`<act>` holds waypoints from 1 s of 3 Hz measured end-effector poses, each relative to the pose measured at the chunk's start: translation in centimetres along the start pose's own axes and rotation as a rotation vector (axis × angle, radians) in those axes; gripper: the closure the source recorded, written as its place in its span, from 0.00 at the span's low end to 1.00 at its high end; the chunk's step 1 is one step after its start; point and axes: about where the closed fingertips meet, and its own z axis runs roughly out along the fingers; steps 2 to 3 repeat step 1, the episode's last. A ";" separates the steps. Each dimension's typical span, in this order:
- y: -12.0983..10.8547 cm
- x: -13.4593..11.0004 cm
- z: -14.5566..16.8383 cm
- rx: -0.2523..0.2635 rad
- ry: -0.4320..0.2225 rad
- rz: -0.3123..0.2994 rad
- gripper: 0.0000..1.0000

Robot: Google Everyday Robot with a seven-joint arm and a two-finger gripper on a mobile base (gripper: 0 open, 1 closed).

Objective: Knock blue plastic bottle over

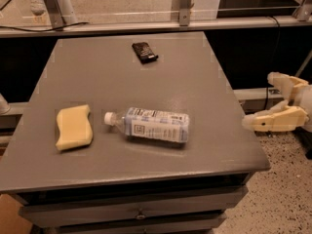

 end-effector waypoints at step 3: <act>-0.1 -0.1 -0.1 -0.001 -0.002 -0.001 0.00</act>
Offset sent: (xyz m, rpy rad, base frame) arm 0.0000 0.0000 0.0000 0.0000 0.0000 0.0000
